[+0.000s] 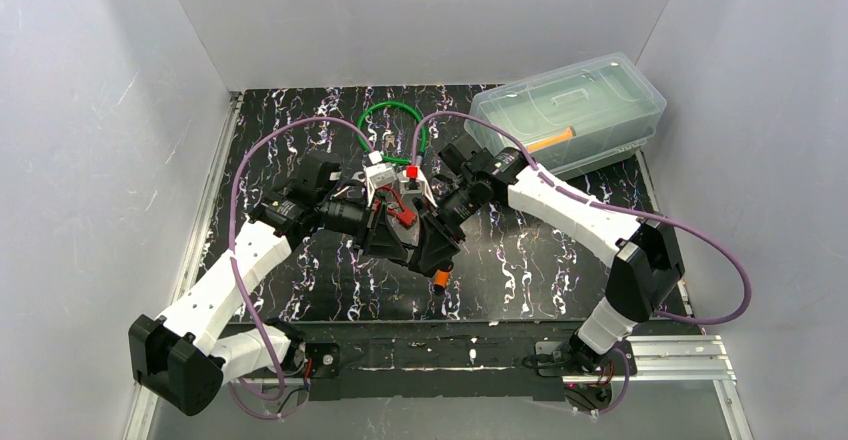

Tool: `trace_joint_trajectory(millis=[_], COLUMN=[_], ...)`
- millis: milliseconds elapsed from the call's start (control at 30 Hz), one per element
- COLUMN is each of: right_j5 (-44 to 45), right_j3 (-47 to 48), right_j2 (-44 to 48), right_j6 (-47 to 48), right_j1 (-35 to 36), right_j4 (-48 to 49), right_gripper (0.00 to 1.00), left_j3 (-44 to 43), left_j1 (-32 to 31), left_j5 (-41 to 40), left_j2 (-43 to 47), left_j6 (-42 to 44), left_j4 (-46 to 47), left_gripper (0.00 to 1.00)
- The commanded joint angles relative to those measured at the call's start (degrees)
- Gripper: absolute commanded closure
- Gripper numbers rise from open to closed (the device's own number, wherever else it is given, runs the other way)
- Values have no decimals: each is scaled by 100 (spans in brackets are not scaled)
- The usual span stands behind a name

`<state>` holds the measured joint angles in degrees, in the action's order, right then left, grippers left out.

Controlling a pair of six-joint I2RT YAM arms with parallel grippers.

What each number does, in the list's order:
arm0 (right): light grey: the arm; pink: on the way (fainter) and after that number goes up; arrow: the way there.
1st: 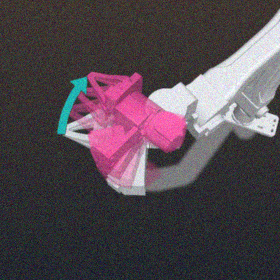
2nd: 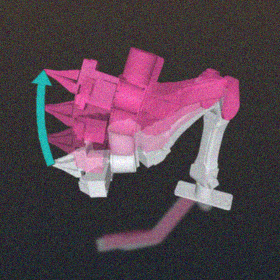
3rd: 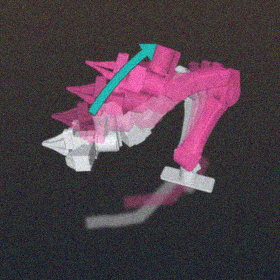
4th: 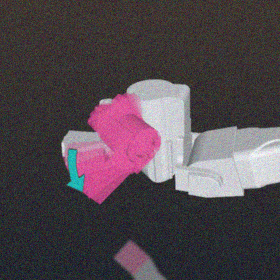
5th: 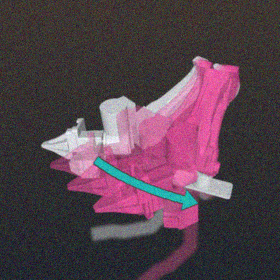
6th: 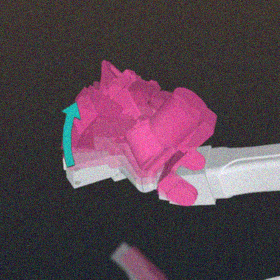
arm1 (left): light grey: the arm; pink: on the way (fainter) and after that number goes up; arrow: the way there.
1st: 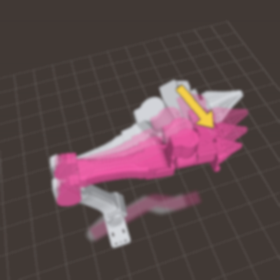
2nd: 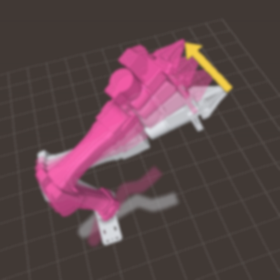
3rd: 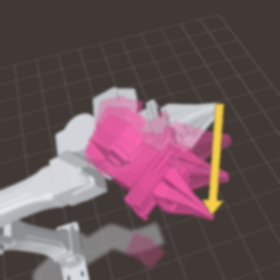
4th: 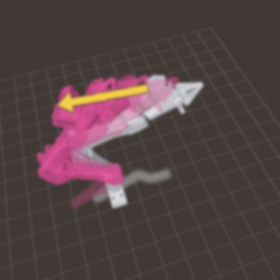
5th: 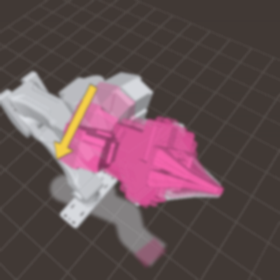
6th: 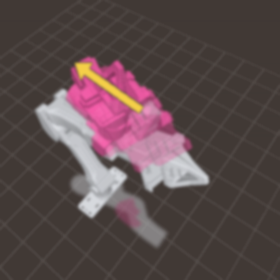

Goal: Lock with the key
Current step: Lock the lock.

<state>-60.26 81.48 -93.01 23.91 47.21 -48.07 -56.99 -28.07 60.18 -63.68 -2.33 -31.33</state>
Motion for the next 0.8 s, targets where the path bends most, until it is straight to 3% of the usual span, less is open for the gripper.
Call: trace_joint_trajectory(millis=[0, 233, 433, 633, 767], right_j5=[-328, -738, -1050, -1026, -803], right_j3=[-44, -235, -754, -1251, -1205], right_j2=[333, 448, 757, 1088, 1163], right_j6=[-53, -310, -1321, -2789, -2762], right_j1=[-14, -260, -641, -1023, -1070], right_j4=[409, 749, 2153, 4167, 4214], right_gripper=[80, 59, 31, 20, 16], left_j3=[32, 171, 490, 435, 467], left_j1=[28, 238, 415, 616, 763], left_j5=[525, 708, 840, 931, 984], left_j2=[189, 268, 488, 468, 416], left_j6=[-475, -1163, -2351, -2909, -3435], left_j4=[449, 998, 2223, 2783, 3271], left_gripper=[100, 100, 100, 100, 100])
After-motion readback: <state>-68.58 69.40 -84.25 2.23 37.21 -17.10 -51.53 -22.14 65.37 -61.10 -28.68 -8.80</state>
